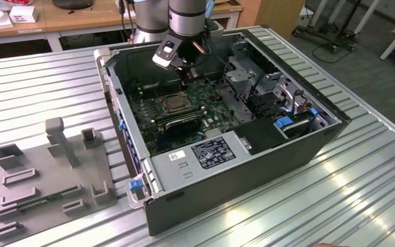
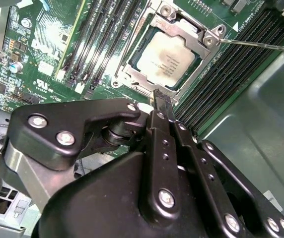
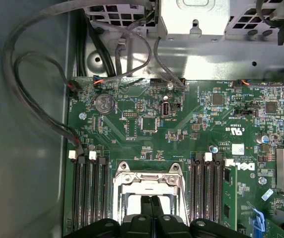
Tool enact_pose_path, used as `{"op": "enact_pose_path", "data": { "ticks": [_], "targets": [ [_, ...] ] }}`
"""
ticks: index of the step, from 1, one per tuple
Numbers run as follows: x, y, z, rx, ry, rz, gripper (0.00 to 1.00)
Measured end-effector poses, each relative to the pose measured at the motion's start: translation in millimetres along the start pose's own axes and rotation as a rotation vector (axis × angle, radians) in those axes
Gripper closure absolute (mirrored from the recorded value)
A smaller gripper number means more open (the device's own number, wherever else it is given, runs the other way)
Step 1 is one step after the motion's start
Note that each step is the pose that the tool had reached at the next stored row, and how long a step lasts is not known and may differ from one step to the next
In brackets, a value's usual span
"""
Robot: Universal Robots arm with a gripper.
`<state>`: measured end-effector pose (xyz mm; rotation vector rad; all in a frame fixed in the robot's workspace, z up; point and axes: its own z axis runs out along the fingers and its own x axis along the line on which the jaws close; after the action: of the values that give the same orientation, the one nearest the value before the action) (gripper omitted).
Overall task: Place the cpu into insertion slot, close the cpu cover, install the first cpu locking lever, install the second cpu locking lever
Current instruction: 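Close the cpu cover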
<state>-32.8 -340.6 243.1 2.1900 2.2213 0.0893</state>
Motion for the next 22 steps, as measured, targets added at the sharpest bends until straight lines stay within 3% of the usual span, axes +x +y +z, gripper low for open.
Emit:
{"op": "enact_pose_path", "data": {
  "ticks": [3,22],
  "targets": [
    [0.0,0.0,0.1,0.0010,0.0023,-0.040,0.89],
    [0.0,0.0,1.0,0.0098,0.0214,-0.385,0.89]
  ]
}}
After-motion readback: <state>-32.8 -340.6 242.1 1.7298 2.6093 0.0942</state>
